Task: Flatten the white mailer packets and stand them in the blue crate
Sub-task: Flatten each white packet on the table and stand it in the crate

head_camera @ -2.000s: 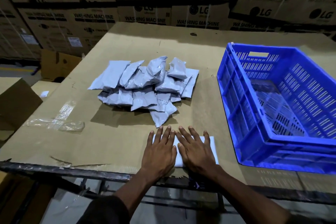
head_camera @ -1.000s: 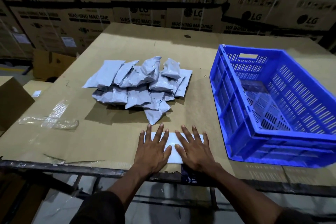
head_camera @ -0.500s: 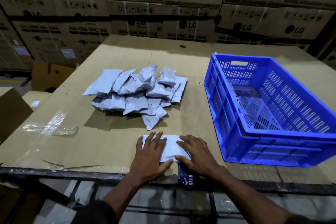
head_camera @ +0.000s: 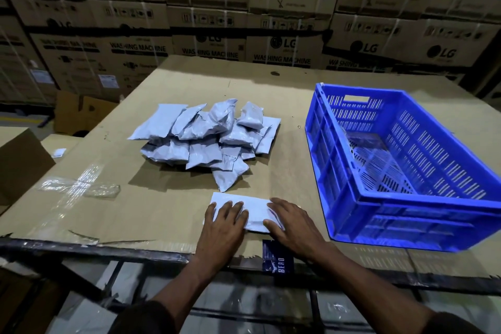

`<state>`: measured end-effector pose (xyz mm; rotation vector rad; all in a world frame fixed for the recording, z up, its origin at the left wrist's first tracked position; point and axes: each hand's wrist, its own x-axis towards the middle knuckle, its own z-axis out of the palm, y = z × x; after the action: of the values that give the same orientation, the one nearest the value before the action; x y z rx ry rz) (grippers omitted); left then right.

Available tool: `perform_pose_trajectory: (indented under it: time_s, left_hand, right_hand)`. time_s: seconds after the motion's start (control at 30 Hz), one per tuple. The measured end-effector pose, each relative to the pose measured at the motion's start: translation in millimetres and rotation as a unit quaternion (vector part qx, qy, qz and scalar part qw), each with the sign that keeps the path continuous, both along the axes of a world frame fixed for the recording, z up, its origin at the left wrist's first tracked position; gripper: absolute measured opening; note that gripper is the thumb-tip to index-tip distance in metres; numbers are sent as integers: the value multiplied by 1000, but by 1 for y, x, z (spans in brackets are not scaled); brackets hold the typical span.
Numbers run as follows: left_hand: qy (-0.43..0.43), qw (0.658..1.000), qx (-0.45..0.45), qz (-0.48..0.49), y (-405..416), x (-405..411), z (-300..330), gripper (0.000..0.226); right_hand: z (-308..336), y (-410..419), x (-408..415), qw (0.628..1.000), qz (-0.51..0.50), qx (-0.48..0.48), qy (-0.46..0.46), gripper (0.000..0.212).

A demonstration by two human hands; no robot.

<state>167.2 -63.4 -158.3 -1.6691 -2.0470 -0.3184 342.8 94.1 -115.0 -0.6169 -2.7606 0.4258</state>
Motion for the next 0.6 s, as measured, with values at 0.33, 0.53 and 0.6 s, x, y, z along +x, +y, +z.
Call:
perform_pose_trajectory:
  time_s: [0.33,0.53,0.6]
  left_hand:
    - [-54,991,112,42,-2,-2,15,25]
    - [-24,988,116,99,-5,2,49,57]
    - [-23,987,129,95,-8,5,54,58]
  right_hand:
    - [1,-9,22,937,247,244,-28,35]
    - [43,4,-1,987,81,46,130,18]
    - [58,6,-7,975,32,-147,164,35]
